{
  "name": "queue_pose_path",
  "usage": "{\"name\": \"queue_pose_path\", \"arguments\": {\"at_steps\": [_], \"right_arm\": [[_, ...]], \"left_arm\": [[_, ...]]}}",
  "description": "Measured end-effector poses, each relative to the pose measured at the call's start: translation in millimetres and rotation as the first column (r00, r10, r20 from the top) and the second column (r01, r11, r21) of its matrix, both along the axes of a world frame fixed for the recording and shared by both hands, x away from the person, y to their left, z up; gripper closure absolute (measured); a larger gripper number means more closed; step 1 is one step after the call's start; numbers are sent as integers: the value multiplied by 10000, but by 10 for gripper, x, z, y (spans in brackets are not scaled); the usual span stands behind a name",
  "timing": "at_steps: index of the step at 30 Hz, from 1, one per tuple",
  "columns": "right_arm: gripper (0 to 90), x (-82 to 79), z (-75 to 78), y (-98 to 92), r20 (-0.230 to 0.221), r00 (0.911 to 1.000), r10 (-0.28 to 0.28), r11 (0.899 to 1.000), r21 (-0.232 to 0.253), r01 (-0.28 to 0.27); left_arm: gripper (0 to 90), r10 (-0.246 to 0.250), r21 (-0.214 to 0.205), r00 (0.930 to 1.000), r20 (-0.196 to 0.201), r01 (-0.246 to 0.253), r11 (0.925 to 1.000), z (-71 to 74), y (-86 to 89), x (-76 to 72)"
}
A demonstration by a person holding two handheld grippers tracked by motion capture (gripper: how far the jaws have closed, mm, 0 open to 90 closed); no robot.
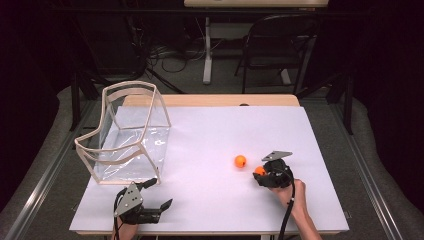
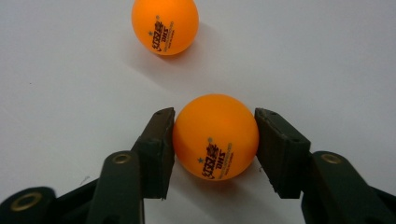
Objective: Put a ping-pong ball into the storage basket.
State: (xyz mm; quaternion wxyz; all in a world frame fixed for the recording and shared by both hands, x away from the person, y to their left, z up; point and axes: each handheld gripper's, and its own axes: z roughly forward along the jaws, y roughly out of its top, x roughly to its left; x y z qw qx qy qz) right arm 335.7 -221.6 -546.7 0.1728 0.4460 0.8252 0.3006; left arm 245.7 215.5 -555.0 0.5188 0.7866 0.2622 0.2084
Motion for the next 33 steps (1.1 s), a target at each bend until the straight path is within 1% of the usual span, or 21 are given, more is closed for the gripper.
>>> {"name": "queue_pose_path", "arguments": {"at_steps": [5,6,9,10,13,17,19,21,23,26,33], "right_arm": [[503,-8,20,-9,39,10000,59,10000,18,-59],[504,-21,51,-16,108,9999,67,10000,66,-68],[504,-41,81,-14,202,9998,91,9999,123,-94],[505,-57,106,-3,225,9997,139,9999,94,-141],[505,-78,145,28,325,9992,239,9997,80,-242],[505,-104,186,65,437,9982,406,9991,85,-410],[506,-114,199,84,432,9981,435,9990,123,-441],[506,-112,226,98,439,9978,491,9984,248,-502],[506,-124,238,117,472,9972,574,9978,313,-589],[507,-142,243,147,497,9967,649,9974,270,-663],[507,-163,265,241,484,9943,953,9948,311,-969]], "left_arm": [[157,31,14,10000,40,-32,10000,-1,-10,1],[157,-17,53,10000,44,16,10000,-2,-16,2],[156,-53,89,10000,68,53,9999,2,-15,-1],[156,-60,109,10000,54,59,9999,5,-12,-1],[157,-11,2,10000,28,11,10000,0,-7,2],[157,-24,7,10000,50,24,10000,3,-7,-1],[156,-43,5,10000,89,43,10000,4,-10,1],[157,-40,-14,10000,27,40,10000,3,-16,8],[157,-33,55,10000,62,33,10000,9,-9,0],[157,-9,5,9999,147,8,10000,19,-3,-12],[157,-38,-15,10000,67,39,10000,7,-6,0]]}}
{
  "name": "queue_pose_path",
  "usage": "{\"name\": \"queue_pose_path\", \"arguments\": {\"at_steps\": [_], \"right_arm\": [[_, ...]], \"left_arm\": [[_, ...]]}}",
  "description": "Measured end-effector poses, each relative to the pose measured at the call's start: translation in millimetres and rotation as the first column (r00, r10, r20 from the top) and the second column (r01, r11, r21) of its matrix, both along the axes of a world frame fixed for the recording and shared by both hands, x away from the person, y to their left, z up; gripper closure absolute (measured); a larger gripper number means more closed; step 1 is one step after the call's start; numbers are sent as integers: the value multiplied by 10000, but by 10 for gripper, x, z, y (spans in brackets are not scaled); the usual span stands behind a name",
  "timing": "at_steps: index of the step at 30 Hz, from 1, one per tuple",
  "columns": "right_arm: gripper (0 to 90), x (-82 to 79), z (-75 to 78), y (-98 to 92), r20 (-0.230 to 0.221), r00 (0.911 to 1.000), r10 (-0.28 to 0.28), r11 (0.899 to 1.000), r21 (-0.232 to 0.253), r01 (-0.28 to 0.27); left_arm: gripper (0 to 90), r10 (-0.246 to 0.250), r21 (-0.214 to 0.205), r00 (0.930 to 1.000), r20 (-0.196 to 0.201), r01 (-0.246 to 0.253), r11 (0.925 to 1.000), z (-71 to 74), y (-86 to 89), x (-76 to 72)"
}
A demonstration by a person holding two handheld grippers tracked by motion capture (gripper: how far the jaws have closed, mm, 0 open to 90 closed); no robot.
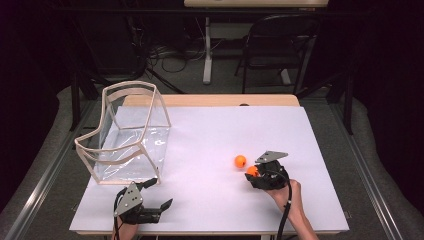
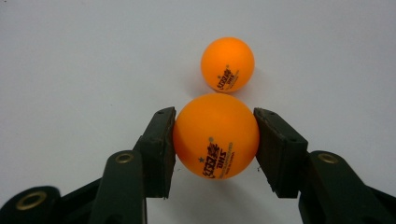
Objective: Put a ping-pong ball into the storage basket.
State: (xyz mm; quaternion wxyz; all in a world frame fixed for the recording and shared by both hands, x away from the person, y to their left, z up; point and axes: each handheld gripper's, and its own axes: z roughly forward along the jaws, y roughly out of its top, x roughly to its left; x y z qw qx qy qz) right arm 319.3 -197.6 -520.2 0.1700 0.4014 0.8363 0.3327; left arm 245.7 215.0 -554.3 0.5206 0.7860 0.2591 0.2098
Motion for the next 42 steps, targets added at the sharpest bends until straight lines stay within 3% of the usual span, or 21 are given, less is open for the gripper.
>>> {"name": "queue_pose_path", "arguments": {"at_steps": [8,42], "right_arm": [[507,-21,57,100,93,9993,374,9989,267,-376],[507,79,43,539,19,9910,1339,9908,173,-1339]], "left_arm": [[157,35,6,10000,1,-35,10000,5,-9,-10],[157,57,-27,10000,-16,-57,10000,2,1,1]]}}
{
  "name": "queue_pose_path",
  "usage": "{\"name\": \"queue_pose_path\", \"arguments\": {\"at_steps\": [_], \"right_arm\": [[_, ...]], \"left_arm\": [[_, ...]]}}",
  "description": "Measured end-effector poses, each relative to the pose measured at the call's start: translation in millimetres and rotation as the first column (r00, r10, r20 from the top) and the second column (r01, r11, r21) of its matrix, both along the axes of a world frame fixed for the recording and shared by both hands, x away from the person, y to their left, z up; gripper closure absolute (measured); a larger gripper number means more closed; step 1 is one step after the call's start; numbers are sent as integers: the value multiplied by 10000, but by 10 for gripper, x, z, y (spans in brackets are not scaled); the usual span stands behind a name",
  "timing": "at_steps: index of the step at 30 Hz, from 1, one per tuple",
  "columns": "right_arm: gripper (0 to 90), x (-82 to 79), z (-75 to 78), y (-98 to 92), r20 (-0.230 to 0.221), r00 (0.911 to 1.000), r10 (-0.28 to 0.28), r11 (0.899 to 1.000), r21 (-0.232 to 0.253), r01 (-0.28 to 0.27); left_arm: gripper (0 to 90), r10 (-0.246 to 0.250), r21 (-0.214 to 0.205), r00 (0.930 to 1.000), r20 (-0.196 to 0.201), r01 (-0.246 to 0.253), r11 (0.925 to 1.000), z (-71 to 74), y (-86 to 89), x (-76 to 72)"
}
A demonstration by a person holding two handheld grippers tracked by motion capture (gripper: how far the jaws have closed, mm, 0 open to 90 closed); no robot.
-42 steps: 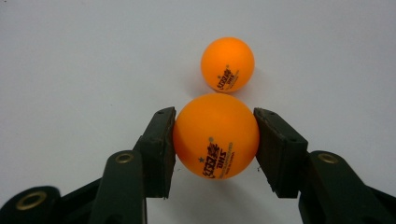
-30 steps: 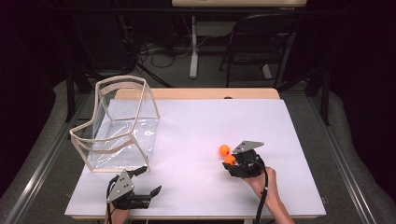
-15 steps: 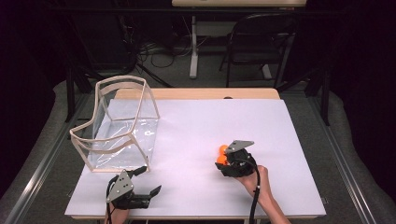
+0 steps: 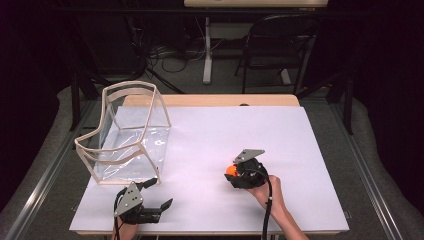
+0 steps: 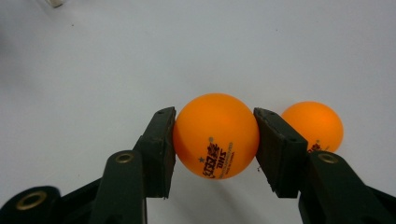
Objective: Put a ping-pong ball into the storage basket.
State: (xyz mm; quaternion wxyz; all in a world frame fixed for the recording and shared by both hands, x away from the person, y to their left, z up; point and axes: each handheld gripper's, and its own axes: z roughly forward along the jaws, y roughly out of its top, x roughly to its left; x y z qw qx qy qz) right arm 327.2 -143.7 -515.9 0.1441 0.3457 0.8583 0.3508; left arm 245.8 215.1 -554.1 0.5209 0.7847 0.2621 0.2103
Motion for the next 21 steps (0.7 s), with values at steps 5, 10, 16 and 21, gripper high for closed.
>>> {"name": "queue_pose_path", "arguments": {"at_steps": [5,10,16,21], "right_arm": [[508,13,-6,37,-54,10000,71,10000,12,-71],[508,30,-12,98,-57,9998,203,9998,54,-202],[508,53,-23,187,-119,9992,384,9992,71,-384],[508,76,-26,239,-154,9987,480,9988,90,-479]], "left_arm": [[157,7,-4,10000,-8,-7,10000,0,-2,0],[157,-34,-9,10000,-17,34,10000,-1,-2,2],[157,-32,23,10000,12,32,10000,0,-5,5],[157,-23,13,10000,5,23,10000,1,-4,3]]}}
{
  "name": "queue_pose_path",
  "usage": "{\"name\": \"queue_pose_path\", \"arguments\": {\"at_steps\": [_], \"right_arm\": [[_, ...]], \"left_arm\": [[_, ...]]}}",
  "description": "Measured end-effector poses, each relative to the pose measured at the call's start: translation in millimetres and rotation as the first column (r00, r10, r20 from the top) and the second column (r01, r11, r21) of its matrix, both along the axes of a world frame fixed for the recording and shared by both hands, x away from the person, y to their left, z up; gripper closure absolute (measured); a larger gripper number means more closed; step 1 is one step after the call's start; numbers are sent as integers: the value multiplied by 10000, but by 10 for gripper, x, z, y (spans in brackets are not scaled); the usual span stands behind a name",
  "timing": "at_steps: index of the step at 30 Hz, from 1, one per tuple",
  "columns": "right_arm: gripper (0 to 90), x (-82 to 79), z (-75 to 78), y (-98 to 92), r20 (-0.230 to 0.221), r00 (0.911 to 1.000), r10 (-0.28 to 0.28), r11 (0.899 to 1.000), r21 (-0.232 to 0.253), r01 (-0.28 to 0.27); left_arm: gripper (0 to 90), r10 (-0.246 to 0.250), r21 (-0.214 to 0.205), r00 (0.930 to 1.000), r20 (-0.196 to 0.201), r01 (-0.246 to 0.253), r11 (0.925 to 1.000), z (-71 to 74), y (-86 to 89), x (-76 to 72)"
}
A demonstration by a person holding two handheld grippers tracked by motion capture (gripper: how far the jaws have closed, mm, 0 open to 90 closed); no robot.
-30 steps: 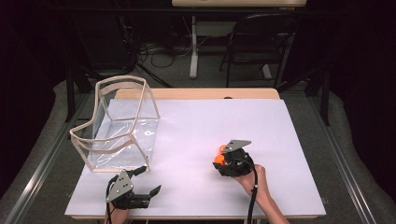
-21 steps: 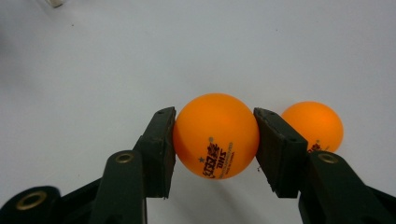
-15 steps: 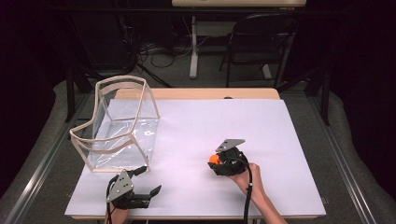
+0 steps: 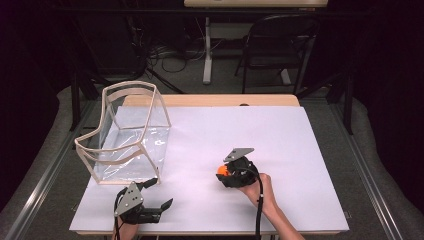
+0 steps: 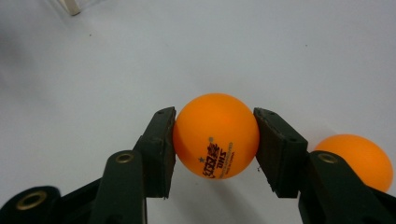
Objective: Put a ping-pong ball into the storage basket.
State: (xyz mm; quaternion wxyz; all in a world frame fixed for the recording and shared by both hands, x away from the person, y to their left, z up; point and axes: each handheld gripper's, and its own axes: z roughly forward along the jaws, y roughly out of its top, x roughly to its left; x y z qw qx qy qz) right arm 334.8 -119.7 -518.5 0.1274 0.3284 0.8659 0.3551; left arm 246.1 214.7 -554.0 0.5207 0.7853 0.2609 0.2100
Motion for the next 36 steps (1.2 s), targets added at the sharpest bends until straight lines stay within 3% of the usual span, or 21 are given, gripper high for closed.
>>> {"name": "queue_pose_path", "arguments": {"at_steps": [36], "right_arm": [[509,225,116,491,239,9972,703,9970,304,-710]], "left_arm": [[157,-88,-21,10000,-20,88,10000,-2,-21,19]]}}
